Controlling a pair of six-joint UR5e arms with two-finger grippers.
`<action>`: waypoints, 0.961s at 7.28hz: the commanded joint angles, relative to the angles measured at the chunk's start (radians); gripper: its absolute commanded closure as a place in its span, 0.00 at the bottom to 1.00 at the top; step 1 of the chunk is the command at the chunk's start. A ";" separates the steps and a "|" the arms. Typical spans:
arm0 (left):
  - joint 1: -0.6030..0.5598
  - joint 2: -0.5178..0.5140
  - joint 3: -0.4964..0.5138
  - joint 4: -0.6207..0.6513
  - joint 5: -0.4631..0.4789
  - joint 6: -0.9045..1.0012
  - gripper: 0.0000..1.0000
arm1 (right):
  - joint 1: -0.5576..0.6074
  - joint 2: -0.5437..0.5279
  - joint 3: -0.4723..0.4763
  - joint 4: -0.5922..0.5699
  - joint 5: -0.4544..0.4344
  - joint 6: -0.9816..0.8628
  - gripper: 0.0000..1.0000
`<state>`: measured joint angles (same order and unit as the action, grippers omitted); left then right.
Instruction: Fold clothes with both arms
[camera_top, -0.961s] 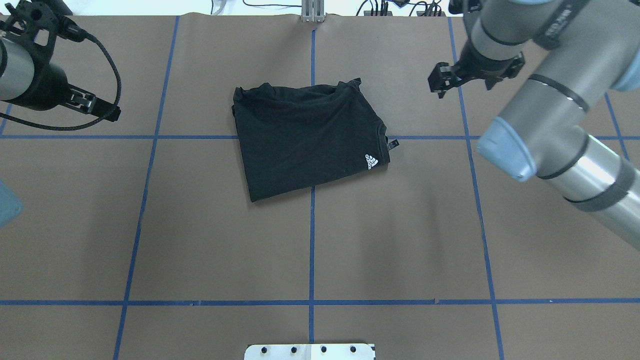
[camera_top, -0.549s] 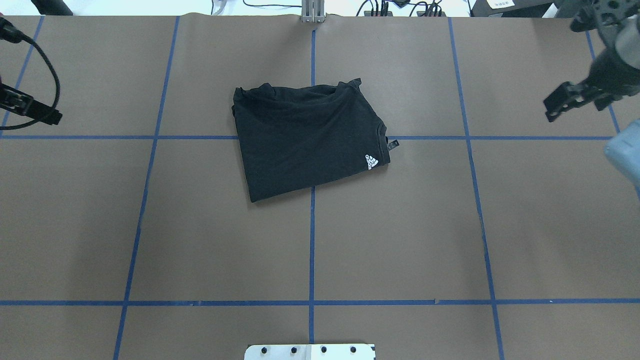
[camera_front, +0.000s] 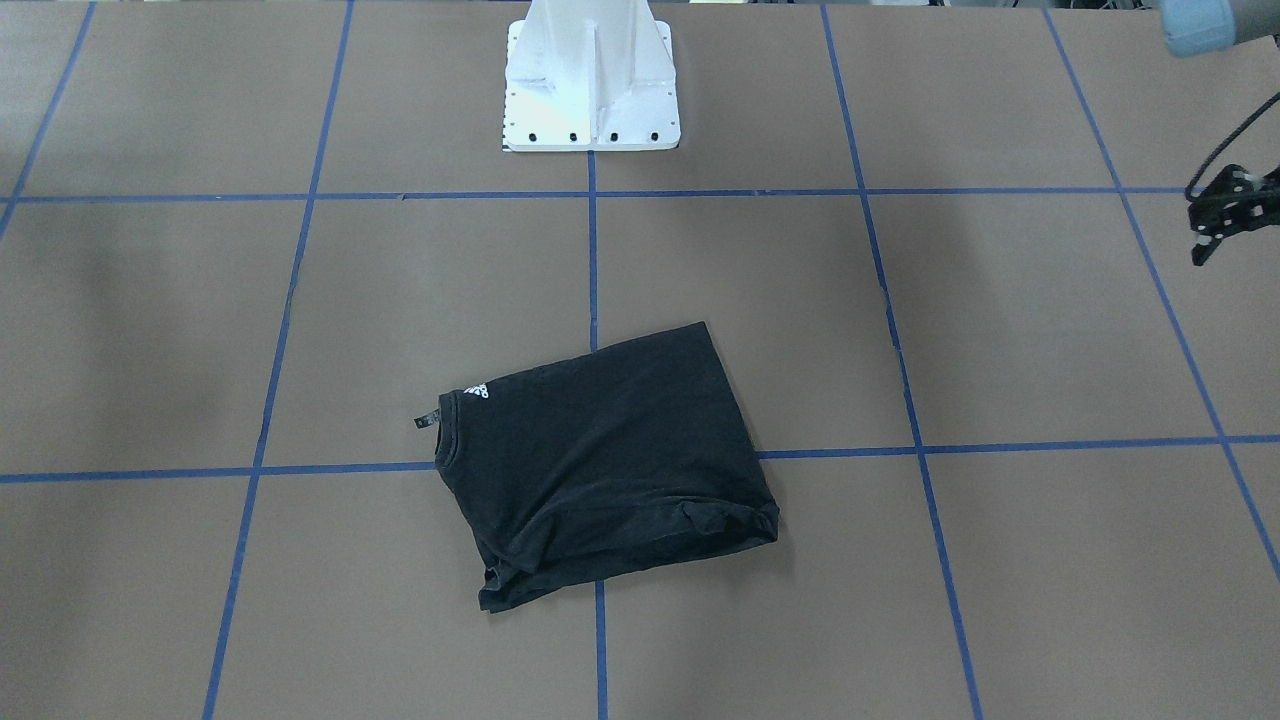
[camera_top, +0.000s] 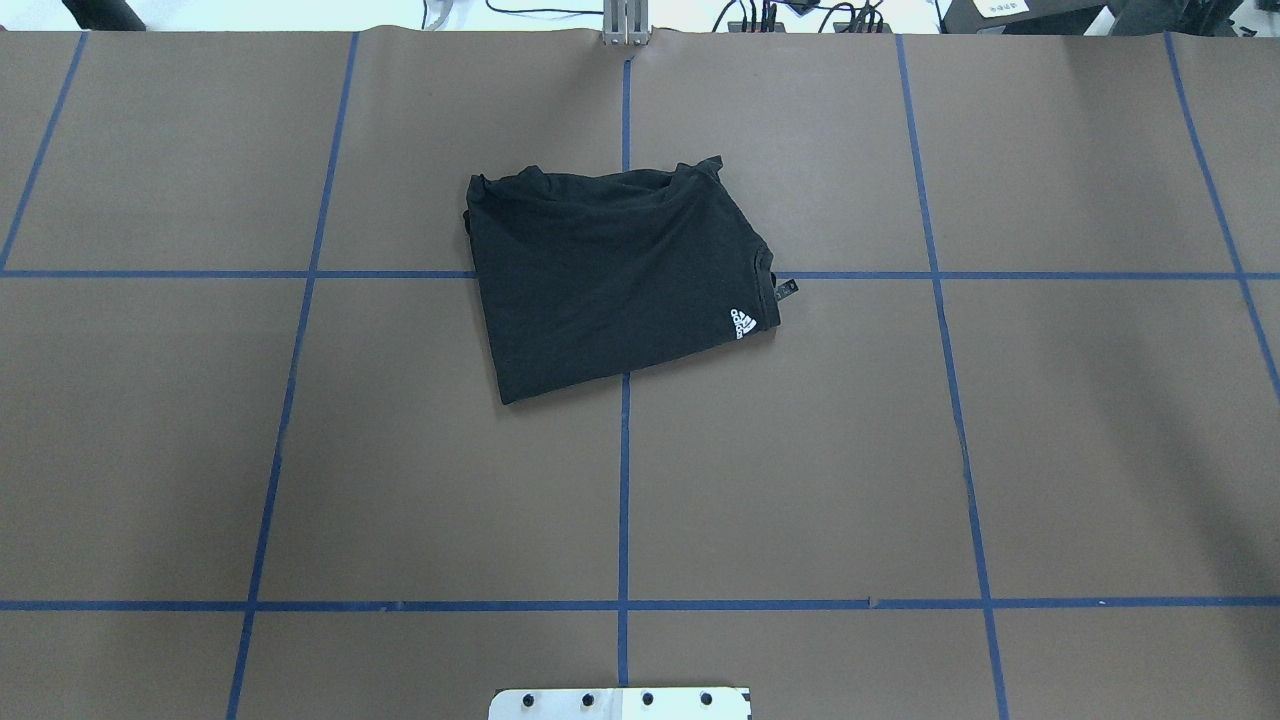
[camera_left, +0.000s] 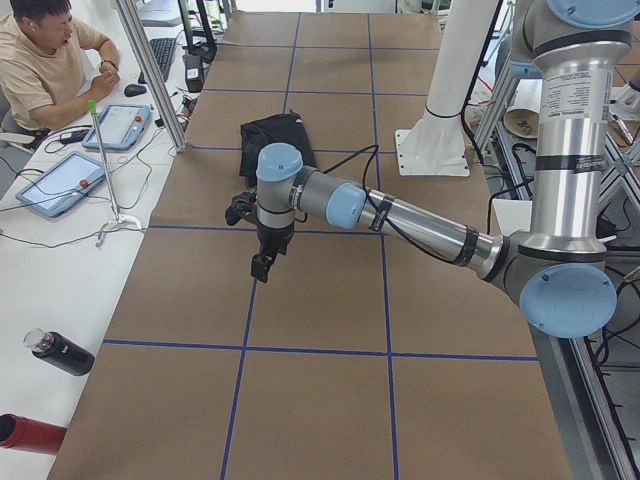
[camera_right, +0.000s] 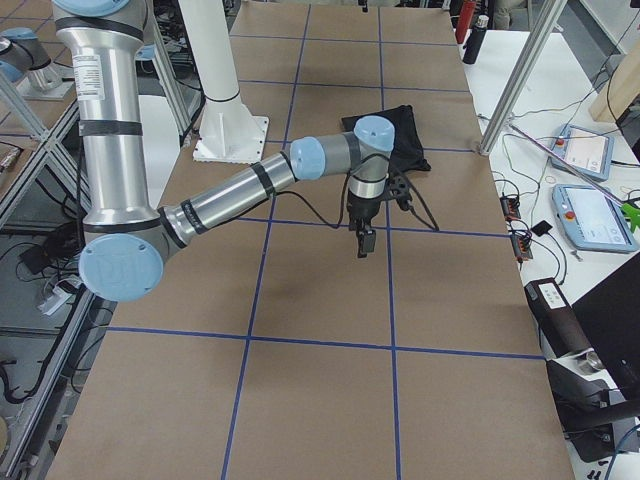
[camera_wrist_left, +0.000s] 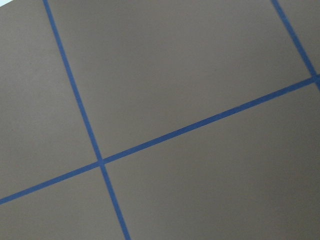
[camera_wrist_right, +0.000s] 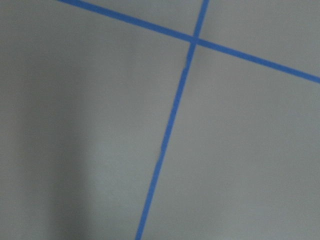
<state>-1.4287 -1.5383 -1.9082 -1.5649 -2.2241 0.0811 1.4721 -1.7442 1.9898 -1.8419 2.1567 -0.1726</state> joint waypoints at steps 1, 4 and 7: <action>-0.075 0.074 0.055 -0.006 -0.025 0.083 0.00 | 0.097 -0.122 -0.049 0.096 0.005 -0.051 0.00; -0.171 0.128 0.066 -0.020 -0.118 0.147 0.00 | 0.100 -0.224 -0.100 0.329 0.140 -0.044 0.00; -0.196 0.136 0.090 -0.012 -0.103 0.122 0.00 | 0.097 -0.202 -0.008 0.366 0.135 0.161 0.00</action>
<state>-1.6200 -1.3997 -1.8407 -1.5803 -2.3385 0.2343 1.5715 -1.9543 1.9374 -1.4818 2.2890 -0.0934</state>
